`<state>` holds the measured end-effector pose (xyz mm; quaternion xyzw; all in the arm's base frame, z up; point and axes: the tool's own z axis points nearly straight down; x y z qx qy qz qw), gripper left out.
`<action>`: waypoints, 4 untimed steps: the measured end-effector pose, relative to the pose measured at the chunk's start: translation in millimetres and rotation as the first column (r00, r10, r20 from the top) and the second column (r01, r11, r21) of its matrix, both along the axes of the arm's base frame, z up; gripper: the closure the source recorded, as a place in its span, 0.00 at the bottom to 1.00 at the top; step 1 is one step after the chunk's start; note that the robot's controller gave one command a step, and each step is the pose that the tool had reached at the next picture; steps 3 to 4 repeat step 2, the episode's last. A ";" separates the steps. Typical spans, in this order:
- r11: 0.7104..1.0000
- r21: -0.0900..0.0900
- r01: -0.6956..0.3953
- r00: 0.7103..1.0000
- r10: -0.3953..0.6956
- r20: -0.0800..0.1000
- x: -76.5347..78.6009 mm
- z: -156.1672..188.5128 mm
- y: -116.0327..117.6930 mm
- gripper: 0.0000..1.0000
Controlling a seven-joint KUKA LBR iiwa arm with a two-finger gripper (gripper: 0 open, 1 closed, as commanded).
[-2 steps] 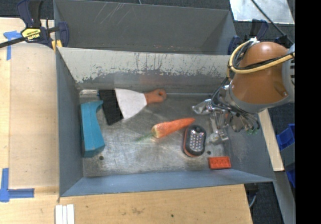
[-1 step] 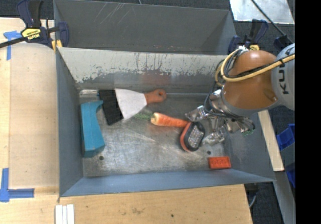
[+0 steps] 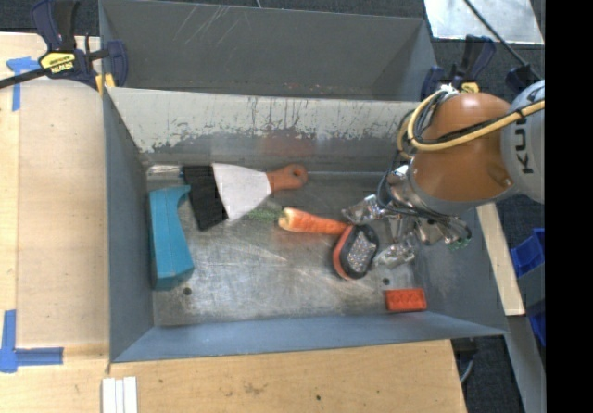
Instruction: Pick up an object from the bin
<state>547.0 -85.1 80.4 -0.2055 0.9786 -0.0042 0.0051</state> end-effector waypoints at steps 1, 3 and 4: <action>1.000 0.007 -0.012 1.000 0.012 -0.015 -5.6 37.8 2.3 1.00; 1.000 0.006 0.018 1.000 -0.018 -0.009 16.5 146.4 -15.4 1.00; 1.000 0.006 0.018 1.000 -0.018 -0.009 16.5 146.4 -15.4 1.00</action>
Offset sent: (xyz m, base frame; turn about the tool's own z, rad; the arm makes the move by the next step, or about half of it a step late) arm 0.0159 -0.0148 0.1464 0.0144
